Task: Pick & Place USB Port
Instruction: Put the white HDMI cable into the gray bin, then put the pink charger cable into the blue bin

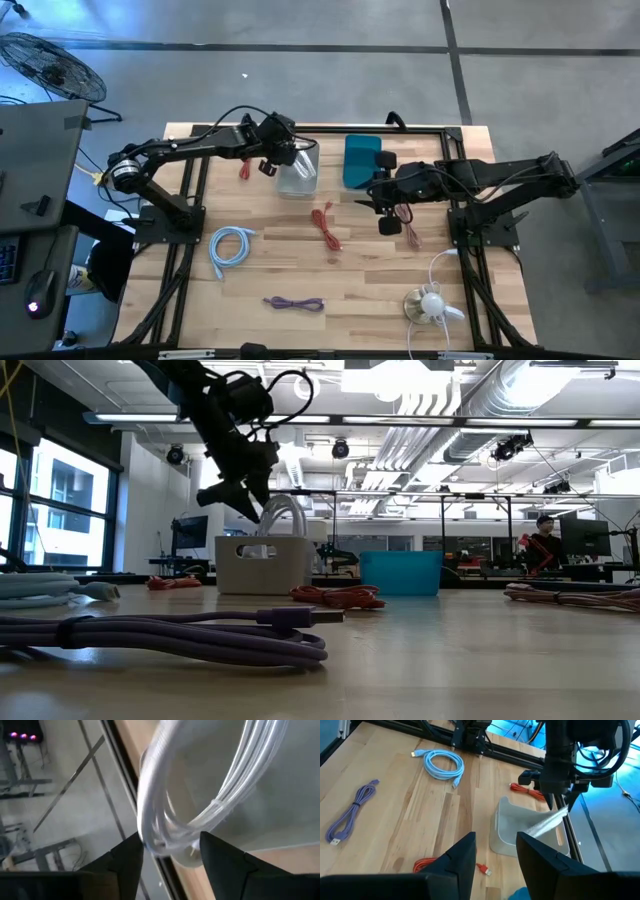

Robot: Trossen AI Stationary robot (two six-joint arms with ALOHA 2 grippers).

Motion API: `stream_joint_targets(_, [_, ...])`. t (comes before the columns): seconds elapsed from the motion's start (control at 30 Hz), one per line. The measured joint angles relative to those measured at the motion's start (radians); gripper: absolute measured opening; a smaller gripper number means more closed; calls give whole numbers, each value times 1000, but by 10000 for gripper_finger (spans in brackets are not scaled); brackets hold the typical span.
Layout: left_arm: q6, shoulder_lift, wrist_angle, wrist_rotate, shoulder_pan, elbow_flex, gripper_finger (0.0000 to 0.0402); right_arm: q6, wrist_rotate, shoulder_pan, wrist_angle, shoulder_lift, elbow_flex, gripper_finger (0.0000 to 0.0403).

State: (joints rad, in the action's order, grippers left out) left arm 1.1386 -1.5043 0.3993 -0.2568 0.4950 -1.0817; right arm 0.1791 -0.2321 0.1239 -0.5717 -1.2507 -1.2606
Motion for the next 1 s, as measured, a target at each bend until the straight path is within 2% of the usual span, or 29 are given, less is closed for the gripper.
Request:
stream_joint_targets(0.3, [26,5,-7,-39,-27,0,193,1,-7,0,-14,0,0,133])
stream_joint_targets(0.43, [83,12,0,-126,-71,-31,193,2,-29,0,-27,0,0,133])
stream_joint_targets(0.53, [88,19,43,-207,-115,-111,193,2,-62,0,-38,0,0,133])
stream_joint_targets(0.6, [87,21,87,-226,-141,-181,193,3,-69,0,-43,0,0,133])
stream_joint_targets(0.8, [12,38,293,-221,-197,-402,193,2,-68,0,-52,0,0,133])
stream_joint_targets(1.0, [-98,78,515,-153,-217,-534,193,-31,-86,0,-101,0,0,133])
